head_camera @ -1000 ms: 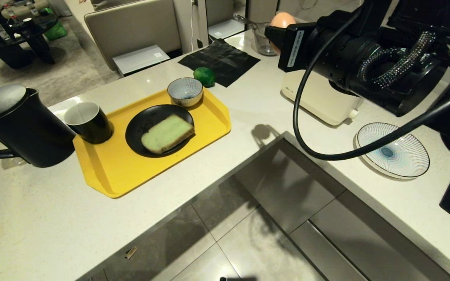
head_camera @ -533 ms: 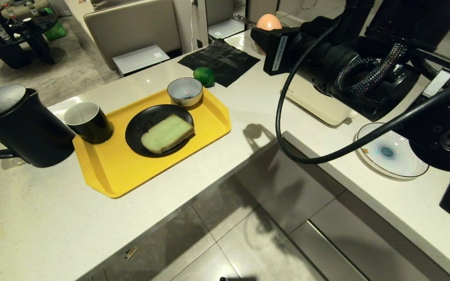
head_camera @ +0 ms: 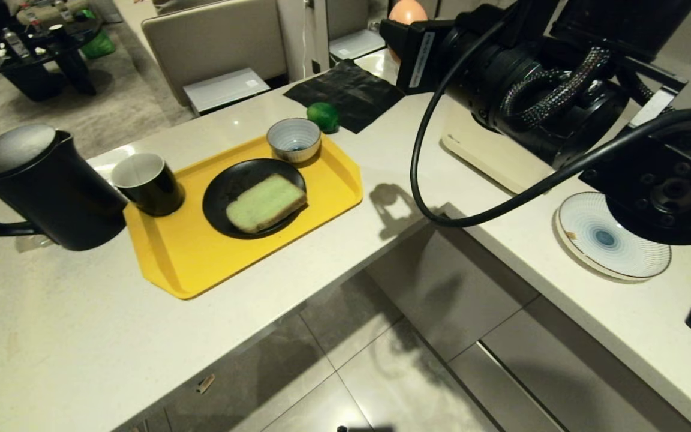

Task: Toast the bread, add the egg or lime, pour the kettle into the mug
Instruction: Put the egg in the bowl

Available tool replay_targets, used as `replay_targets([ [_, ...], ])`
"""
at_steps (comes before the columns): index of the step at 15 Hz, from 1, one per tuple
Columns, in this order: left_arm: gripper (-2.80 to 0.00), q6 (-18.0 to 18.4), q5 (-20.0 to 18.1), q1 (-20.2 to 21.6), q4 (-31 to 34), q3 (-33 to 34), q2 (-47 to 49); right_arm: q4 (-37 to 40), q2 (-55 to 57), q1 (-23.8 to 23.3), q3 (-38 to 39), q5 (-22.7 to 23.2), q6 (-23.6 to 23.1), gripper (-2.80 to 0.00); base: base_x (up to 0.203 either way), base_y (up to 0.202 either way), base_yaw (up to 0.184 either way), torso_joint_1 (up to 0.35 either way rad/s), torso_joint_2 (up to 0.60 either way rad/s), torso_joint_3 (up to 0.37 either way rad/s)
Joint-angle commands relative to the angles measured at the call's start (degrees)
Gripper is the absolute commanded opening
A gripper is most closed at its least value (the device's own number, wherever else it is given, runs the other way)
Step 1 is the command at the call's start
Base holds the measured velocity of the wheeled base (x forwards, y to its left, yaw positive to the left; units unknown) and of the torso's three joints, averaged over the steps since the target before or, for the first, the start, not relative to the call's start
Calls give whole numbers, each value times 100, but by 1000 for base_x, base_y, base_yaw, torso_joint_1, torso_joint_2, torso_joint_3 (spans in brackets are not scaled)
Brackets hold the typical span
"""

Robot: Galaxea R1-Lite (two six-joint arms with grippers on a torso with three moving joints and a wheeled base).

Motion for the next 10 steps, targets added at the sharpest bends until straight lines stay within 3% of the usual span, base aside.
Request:
replay_targets([
  [1,-280,0,1,-1,2,0,5,-12,77,11,-8,6,-8,-280,5,-11,139,2,2,2],
  [6,-280,0,1,-9,2,0,5,-20,82,90,-16,6,-8,-280,1,-10,197,5,2,1],
  [8,-280,0,1,-1,2,0,5,-20,85,99,-16,6,-8,-280,0,-1,115,-6,-3,5],
  [10,-280,0,1,-1,2,0,5,-29,94,93,-75,6,-3,-280,0,0,0,0,0,0],
])
